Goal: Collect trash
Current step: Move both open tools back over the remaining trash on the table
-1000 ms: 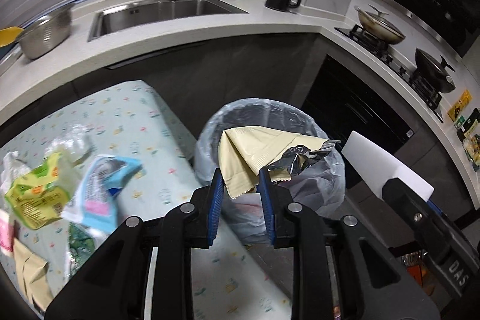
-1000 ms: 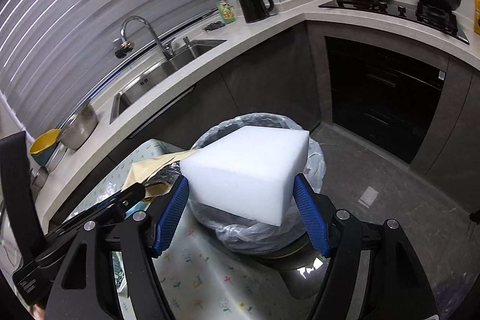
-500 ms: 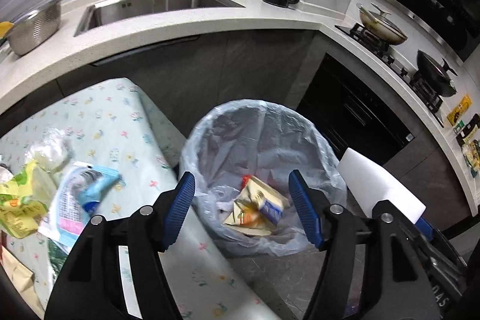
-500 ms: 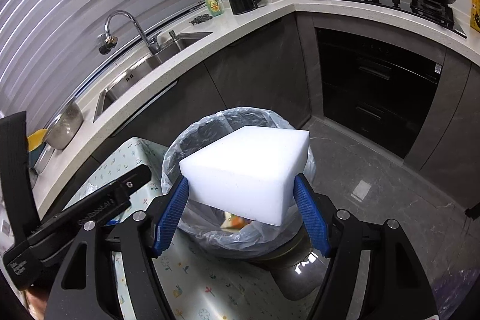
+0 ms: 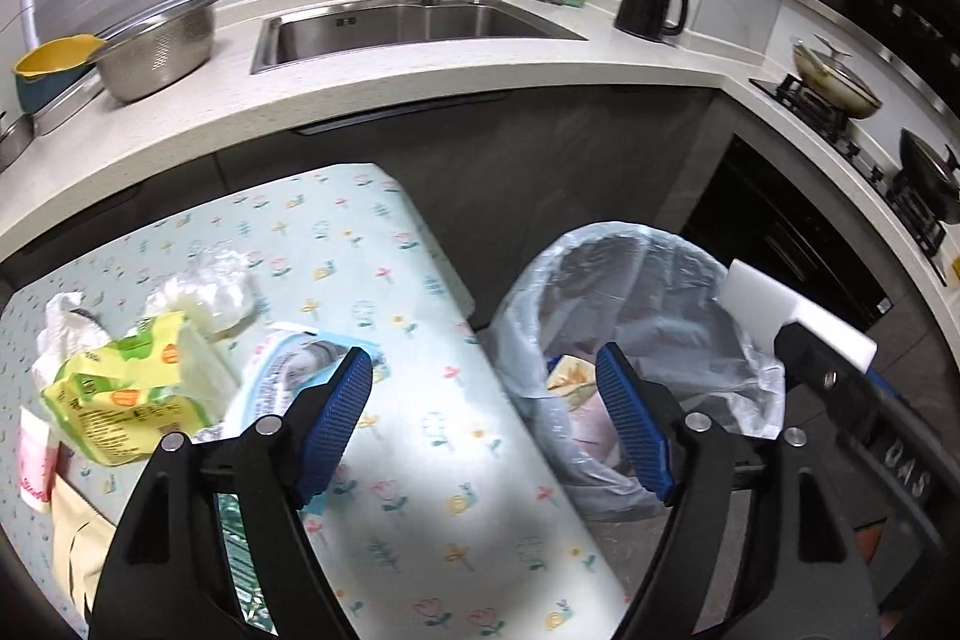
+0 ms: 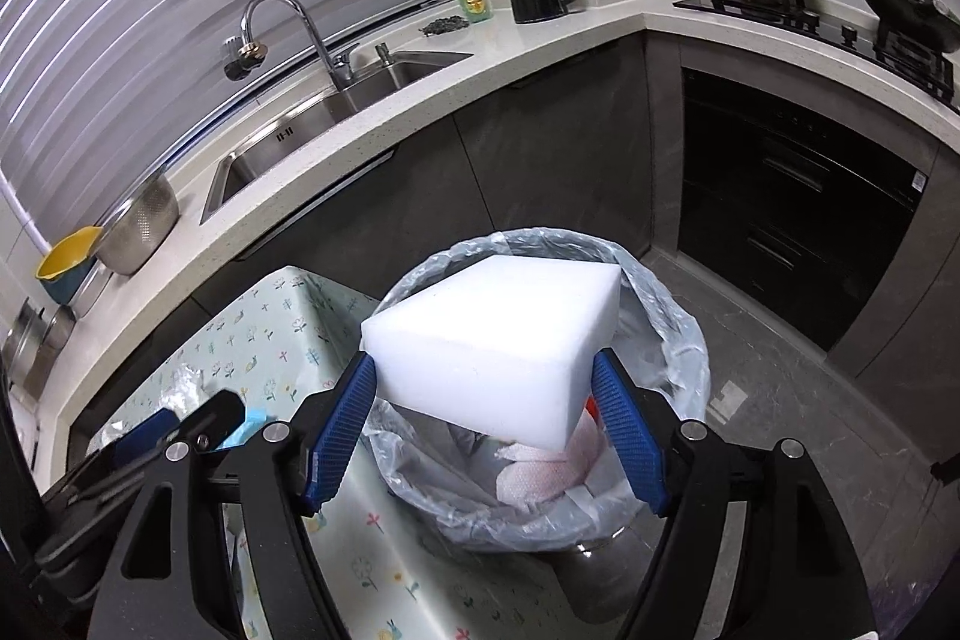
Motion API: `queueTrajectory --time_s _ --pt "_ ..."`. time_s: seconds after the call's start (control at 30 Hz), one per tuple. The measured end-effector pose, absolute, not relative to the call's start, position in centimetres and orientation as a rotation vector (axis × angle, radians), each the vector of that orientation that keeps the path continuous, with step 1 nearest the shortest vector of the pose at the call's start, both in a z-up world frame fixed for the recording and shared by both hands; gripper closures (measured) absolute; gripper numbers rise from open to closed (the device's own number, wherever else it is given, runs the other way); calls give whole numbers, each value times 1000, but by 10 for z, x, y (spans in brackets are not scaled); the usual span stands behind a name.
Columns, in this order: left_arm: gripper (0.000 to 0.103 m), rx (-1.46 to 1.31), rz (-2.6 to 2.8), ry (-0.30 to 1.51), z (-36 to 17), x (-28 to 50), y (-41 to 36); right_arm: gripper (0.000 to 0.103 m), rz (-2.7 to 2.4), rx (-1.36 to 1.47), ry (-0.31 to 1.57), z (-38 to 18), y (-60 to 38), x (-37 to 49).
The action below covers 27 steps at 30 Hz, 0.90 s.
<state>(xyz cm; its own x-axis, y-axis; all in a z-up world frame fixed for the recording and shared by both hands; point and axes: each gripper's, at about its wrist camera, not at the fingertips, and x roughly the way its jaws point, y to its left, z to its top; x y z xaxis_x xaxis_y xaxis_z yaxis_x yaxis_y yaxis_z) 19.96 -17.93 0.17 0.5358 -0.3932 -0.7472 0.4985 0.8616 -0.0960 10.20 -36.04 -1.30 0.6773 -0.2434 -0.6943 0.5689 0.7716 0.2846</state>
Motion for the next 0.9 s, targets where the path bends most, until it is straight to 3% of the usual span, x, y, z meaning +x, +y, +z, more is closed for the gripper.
queueTrajectory --time_s 0.27,0.9 --pt "19 132 -486 839 2 204 -158 28 -479 513 667 -3 -353 116" --pt "15 69 -431 823 24 186 -97 21 -396 456 608 42 -289 96"
